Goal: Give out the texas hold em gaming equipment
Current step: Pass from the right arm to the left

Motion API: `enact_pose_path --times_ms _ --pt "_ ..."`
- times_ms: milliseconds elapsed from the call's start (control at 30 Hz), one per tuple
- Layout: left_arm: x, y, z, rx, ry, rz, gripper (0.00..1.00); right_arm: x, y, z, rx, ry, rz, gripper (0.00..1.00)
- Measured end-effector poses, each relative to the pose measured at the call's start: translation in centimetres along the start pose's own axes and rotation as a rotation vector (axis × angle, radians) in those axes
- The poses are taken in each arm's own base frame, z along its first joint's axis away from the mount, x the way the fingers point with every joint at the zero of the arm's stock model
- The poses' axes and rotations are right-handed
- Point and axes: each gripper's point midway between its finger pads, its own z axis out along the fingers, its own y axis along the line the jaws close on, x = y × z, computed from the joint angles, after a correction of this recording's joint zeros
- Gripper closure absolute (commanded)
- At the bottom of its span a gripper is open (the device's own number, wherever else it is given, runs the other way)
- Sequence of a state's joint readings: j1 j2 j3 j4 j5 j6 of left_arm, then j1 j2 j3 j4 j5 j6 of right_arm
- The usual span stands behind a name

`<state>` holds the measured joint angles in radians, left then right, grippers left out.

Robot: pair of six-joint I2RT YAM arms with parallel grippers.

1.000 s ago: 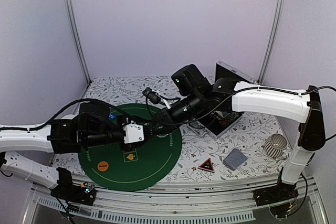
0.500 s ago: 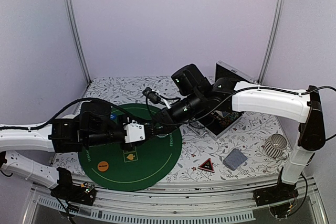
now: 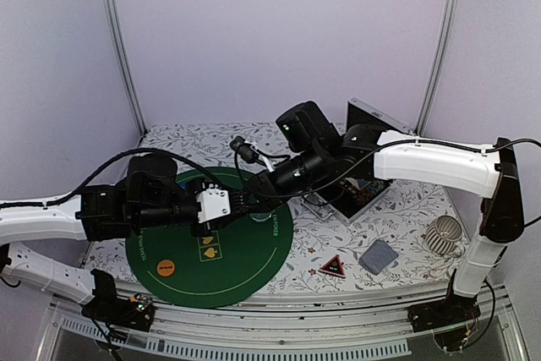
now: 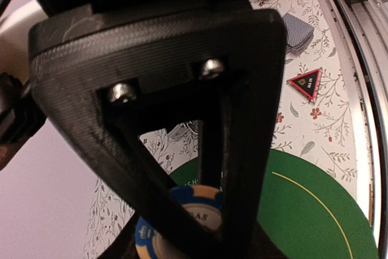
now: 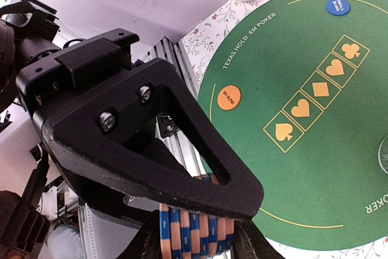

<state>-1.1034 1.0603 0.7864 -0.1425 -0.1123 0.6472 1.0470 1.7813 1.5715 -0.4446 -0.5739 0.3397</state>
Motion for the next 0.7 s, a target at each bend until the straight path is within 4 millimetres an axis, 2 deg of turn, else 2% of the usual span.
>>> enact_pose_path --times_ms 67,200,300,400,600,700 --pt "0.3 0.1 0.0 0.000 0.008 -0.016 1.00 0.0 -0.2 0.0 0.010 -0.003 0.000 0.52" --pt "0.5 -0.1 0.0 0.011 0.014 -0.039 1.00 -0.3 -0.7 -0.1 0.028 -0.011 0.000 0.30" --pt "0.7 -0.3 -0.1 0.027 0.029 -0.056 1.00 -0.4 -1.0 -0.2 0.043 -0.020 -0.002 0.20" --pt "0.9 -0.2 -0.2 0.033 0.041 -0.081 1.00 -0.6 -1.3 -0.3 0.058 -0.026 0.000 0.00" --pt "2.1 -0.3 -0.3 0.047 0.089 -0.128 1.00 -1.4 -2.1 -1.4 0.097 -0.063 -0.002 0.01" --pt "3.0 -0.2 -0.4 0.050 0.121 -0.166 1.00 -2.0 -2.6 -2.8 0.126 -0.098 -0.001 0.01"
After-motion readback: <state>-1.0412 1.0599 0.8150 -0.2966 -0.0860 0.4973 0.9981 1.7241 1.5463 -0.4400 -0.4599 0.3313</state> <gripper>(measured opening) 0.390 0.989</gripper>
